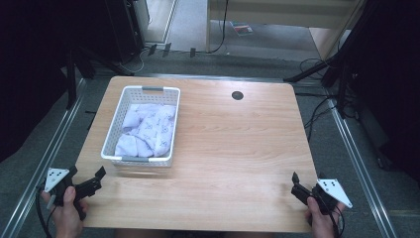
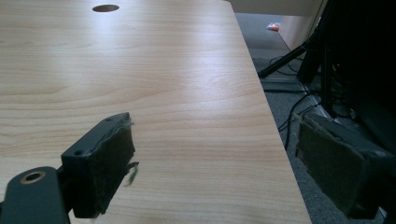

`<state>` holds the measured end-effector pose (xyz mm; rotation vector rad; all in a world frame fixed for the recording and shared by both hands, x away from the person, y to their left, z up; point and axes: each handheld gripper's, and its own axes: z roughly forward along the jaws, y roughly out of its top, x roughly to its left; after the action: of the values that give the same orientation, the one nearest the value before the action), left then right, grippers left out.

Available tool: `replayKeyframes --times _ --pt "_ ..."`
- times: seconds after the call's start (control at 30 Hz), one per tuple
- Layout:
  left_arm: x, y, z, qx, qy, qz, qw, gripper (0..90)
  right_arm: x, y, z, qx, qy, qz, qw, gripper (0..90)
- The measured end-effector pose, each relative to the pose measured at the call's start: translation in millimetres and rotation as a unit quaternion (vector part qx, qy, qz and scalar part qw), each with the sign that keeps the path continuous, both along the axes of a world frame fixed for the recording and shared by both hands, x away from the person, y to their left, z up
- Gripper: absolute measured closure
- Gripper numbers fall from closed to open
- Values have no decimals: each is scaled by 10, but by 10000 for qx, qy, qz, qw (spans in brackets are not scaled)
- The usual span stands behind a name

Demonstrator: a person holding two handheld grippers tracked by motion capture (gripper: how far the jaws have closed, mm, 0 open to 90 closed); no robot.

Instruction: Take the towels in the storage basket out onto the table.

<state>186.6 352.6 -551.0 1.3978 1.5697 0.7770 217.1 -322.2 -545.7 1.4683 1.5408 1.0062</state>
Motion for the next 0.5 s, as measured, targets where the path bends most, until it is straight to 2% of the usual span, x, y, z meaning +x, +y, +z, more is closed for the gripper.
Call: replayKeyframes --times 0.13,0.33,0.5 --pt "-5 4 2 -34 -28 29 10000 0 0 1 0 -10 -4 12 10000 121" --pt "-7 -4 30 97 38 -1 9999 0 -2 0 -1 -24 -20 11 10000 122" --pt "-34 22 115 87 12 63 9999 0 -4 -2 0 -3 -33 -4 10000 124"
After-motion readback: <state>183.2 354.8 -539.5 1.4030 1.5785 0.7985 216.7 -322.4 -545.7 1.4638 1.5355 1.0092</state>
